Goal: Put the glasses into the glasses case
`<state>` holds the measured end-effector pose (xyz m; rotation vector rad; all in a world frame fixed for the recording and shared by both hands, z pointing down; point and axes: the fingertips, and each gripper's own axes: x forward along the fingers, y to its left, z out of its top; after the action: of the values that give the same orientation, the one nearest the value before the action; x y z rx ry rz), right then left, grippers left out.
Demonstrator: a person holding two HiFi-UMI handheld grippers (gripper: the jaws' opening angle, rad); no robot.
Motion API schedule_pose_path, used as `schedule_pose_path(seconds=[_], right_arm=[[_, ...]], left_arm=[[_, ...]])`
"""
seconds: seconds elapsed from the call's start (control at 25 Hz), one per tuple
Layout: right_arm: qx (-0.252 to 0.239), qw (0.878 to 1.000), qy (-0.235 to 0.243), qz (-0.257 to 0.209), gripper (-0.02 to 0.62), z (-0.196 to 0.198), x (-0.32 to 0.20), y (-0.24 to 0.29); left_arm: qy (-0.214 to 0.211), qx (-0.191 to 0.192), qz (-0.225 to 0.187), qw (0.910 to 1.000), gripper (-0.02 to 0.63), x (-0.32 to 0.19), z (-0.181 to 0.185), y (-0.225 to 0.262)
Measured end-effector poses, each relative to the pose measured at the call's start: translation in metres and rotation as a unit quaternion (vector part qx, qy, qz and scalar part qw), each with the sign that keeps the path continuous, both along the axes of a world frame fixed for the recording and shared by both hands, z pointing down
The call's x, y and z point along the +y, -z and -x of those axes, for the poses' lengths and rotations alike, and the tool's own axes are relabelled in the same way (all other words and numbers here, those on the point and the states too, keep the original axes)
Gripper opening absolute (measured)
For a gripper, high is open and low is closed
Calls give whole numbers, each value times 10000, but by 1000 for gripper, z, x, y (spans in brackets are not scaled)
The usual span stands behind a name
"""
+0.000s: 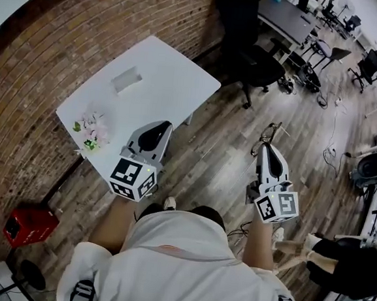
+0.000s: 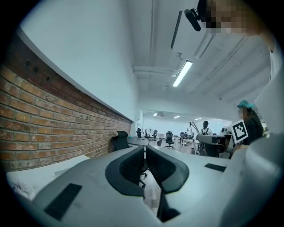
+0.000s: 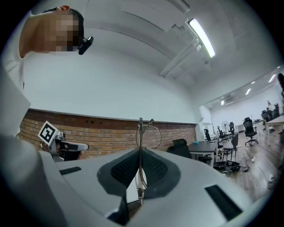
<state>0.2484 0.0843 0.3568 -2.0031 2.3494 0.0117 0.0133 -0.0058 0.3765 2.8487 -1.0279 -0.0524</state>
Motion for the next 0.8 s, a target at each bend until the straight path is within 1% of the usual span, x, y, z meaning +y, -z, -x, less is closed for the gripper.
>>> schedule_pose_path(seconds=[0.12,0.2,0.44,0.64,0.72,0.8], right_arm=[[15,9997,248,52,64,7,-32,-1],[-34,9992,400,40,63,9,-56,-3],[-255,9940,1058,87,63,19,-151,-19],[-353,9843,1723,177,64,14,-241,-22],[-387,9795,1961,236,64,6,-279,-20],[-398,9742,2198,334,64,1,-314,-20]], left_arm=[[200,33,-5,9998,26,-20,10,2],[375,-16,-47,9993,26,-34,18,1],[1124,-166,43,9935,26,-91,41,-10],[1851,-213,140,9824,26,-150,43,-5],[2134,-253,156,9765,26,-170,38,-2],[2453,-289,202,9688,26,-188,37,0]])
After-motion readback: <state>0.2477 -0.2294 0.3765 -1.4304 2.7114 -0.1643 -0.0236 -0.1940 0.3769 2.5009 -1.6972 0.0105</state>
